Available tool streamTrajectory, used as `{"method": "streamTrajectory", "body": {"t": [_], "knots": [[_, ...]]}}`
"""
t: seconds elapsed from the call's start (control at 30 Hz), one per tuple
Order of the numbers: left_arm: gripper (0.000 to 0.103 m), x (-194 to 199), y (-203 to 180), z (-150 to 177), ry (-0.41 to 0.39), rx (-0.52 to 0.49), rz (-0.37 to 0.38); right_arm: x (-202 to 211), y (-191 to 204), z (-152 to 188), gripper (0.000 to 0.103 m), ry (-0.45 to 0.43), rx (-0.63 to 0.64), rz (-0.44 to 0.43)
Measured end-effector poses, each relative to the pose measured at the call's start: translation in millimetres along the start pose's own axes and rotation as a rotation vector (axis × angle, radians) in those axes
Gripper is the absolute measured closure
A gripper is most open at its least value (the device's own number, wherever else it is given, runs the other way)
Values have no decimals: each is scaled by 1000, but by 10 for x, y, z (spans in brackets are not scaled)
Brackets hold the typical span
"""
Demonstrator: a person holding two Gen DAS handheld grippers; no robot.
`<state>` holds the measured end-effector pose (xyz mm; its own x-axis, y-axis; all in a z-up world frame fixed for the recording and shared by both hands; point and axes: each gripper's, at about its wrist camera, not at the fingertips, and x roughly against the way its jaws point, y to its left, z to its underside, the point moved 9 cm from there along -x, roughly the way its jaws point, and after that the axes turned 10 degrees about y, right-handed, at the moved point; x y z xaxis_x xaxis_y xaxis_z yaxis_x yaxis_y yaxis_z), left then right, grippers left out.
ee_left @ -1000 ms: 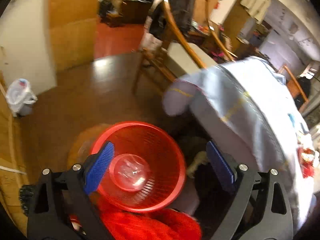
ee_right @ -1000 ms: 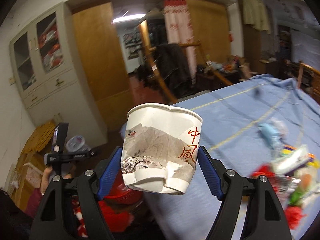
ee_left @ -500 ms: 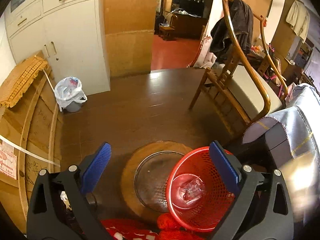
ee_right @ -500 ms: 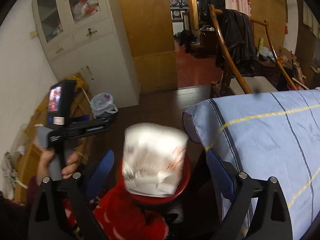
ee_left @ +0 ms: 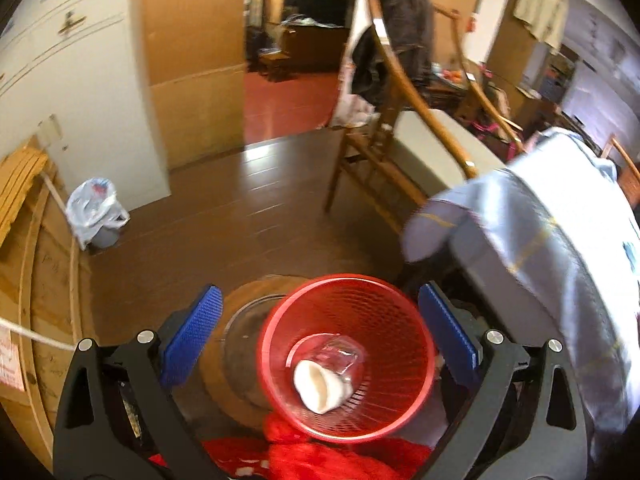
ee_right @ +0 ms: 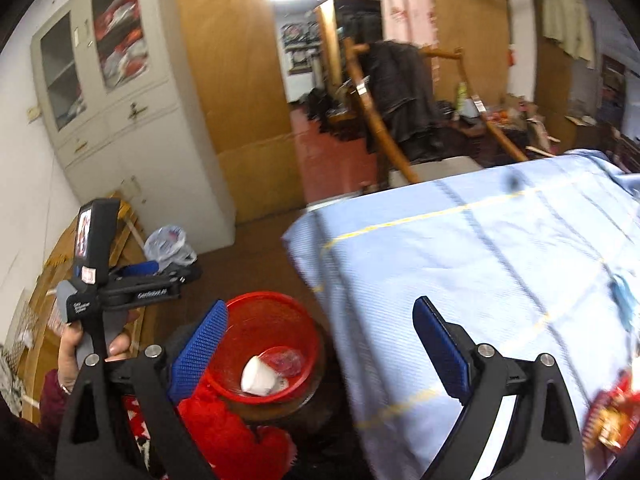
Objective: Collect trash
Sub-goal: 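Return to the table and grasp the red snack bag with the left gripper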
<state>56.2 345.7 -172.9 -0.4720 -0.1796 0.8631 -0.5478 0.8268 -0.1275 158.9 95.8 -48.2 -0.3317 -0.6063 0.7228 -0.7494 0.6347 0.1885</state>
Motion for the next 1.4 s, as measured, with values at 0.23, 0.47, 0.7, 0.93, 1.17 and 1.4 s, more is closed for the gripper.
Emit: {"method": "streamTrajectory", "body": {"t": [0.23, 0.47, 0.7, 0.93, 1.17, 1.4], "knots": [[7, 168, -905, 108, 4, -167, 82, 677, -814, 266, 11, -112, -138, 99], [7, 258, -1926, 234, 21, -353, 161, 1297, -1619, 647, 8, -192, -274, 224], [7, 358, -3124, 391, 31, -565, 284, 1744, -2445, 1127, 6, -229, -411, 379], [7, 600, -4262, 828, 54, -785, 473, 1957, -3129, 1551, 6, -259, -564, 439], [7, 680, -5023, 1175, 26, -947, 504, 1981, -3440, 1793, 6, -283, -649, 425], [7, 233, -4461, 655, 18, -810, 312, 2028, -3407, 1826, 6, -296, -653, 439]]}}
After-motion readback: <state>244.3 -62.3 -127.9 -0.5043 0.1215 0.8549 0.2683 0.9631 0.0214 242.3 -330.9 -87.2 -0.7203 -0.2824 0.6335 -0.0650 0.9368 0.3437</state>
